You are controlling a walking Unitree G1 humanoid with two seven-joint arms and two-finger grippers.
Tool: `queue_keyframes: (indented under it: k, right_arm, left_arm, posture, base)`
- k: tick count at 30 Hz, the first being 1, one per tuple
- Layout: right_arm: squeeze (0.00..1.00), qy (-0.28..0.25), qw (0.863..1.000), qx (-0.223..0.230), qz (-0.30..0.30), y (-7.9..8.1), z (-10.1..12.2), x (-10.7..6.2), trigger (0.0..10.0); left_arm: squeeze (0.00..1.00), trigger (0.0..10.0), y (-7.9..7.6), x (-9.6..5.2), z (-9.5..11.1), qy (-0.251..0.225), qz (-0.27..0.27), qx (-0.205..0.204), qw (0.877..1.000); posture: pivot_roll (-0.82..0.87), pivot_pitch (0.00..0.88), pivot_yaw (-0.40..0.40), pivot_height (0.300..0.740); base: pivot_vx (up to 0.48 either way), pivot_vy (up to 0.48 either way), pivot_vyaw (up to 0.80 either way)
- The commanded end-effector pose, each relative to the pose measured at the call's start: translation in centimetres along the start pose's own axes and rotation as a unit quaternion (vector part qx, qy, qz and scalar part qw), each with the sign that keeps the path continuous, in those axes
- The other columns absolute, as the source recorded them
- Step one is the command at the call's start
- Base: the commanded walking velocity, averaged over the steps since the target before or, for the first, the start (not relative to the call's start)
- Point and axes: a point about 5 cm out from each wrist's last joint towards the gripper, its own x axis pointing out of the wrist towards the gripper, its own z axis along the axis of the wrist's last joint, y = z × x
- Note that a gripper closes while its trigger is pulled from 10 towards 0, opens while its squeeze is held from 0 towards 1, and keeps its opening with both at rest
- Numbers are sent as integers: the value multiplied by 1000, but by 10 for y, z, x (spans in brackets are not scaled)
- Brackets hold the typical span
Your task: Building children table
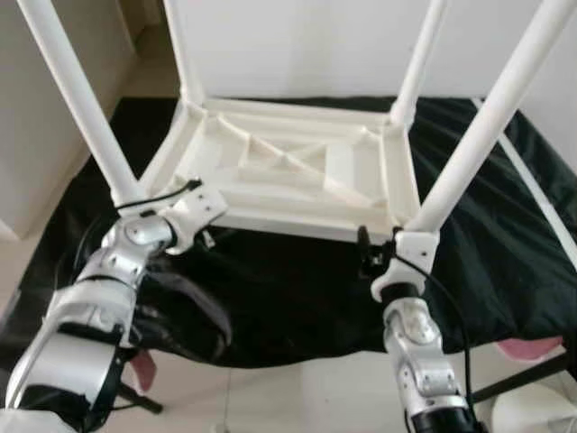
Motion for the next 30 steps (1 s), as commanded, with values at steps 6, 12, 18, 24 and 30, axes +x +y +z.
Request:
queue_keyframes:
  k: [6,12,18,24,30]
  right_arm:
    - [0,9,1000,2,-7,-1,-4,1,10000]
    - [0,12,1000,-5,-15,-7,-5,0,10000]
    - [0,18,1000,-14,-17,-14,-8,-2,10000]
    - [0,17,999,-19,-31,-22,-7,2,10000]
    - [0,13,999,-19,-27,-21,-4,5,10000]
  left_arm:
    - [0,10000,15,5,-1,22,100,-5,995]
    - [0,10000,22,3,-5,47,110,-24,992]
    - [0,10000,26,5,-1,43,98,-73,992]
    - [0,10000,31,7,8,35,102,-93,990]
    - [0,10000,30,9,10,39,96,-96,990]
  posture:
    - [3,68,36,740]
    - [-11,74,35,740]
    - [-16,83,36,740]
    - [-20,83,35,740]
    - [-22,101,35,740]
  base:
    - [0,0,0]
    - [0,0,0]
    - [0,0,0]
    - [0,0,0]
    - [0,0,0]
